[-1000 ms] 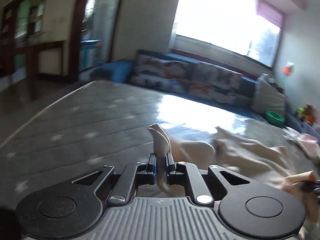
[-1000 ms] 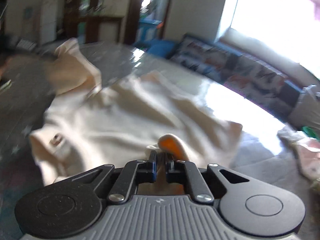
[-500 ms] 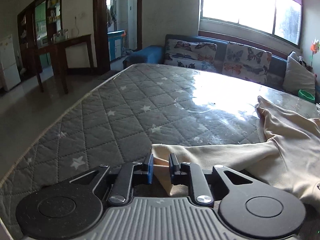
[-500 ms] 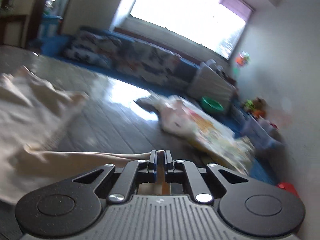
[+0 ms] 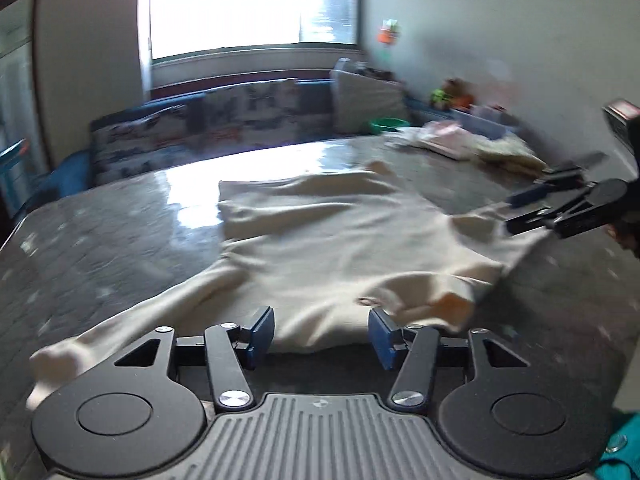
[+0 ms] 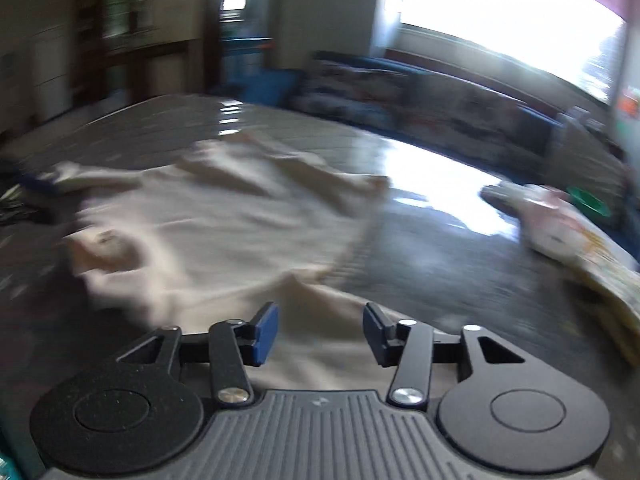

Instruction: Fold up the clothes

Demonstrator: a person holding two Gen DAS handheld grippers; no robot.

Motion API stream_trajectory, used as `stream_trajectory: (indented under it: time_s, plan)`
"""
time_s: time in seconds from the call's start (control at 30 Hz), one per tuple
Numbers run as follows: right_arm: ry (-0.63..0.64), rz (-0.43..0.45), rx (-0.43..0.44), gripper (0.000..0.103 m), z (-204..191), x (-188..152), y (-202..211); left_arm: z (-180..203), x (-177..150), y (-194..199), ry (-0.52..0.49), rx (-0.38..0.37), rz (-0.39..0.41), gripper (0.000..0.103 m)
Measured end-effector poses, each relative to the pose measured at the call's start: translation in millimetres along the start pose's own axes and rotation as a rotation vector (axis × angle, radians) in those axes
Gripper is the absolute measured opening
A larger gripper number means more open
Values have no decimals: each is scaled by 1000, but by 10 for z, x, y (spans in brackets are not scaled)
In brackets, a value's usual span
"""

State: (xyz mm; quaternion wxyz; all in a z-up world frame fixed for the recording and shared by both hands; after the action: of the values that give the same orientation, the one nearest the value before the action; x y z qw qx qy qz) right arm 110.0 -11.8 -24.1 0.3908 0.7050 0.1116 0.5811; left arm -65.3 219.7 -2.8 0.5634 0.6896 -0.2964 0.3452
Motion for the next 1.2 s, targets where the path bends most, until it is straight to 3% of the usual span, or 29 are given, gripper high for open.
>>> stream_trajectory:
  time_s: [0.1,0.23,0.43,0.53,0.63,0.73,1.0,1.03,1.13,1.2]
  plan:
    - [163,-39,131,54,-411,25,-164,193,-16,-59,-90,-27,9,67]
    - [304,-48,206,57,-777,65,-319,270,-28,-187,-144,-29,-5,65]
    - [419,-62,224,52,-998,103,-519,273,-43,-320,-143,-70,-24,25]
    - [433,-73,234,43,-1030,107,-581,263,-54,-345,-124,-92,-38,12]
    - [428,-72,243,23,-1037,98,-591,274,-49,-309,-117,-111,-42,7]
    - [431,-64,257,14,-1036,90,-526,300,-49,-241,-108,-141,-54,6]
    - [462,-126,322,12,-1042,-94,-147,527,-177,8,-103,-277,-131,6]
    - [462,-146,334,13,-1050,-149,-100,549,-203,29,-101,-294,-139,7]
    - [397,-158,378,30,-990,-236,35,476,-188,130,-76,-321,-135,14]
    - [336,-129,407,34,-889,-216,175,297,-107,216,-35,-305,-99,25]
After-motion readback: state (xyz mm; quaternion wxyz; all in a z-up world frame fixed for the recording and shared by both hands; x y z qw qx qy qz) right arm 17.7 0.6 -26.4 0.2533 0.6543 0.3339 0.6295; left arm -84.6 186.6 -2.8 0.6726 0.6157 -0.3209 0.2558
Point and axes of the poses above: each gripper's, at about its wrist camera, not at the fingertips, and y roughly against the way its jaws point, z to its right, x to its top, the point moved 2 cm from there along -y, roughly the way its jaws point, and after that the axes turned 9 degrees about x, right-handed, at the moved point
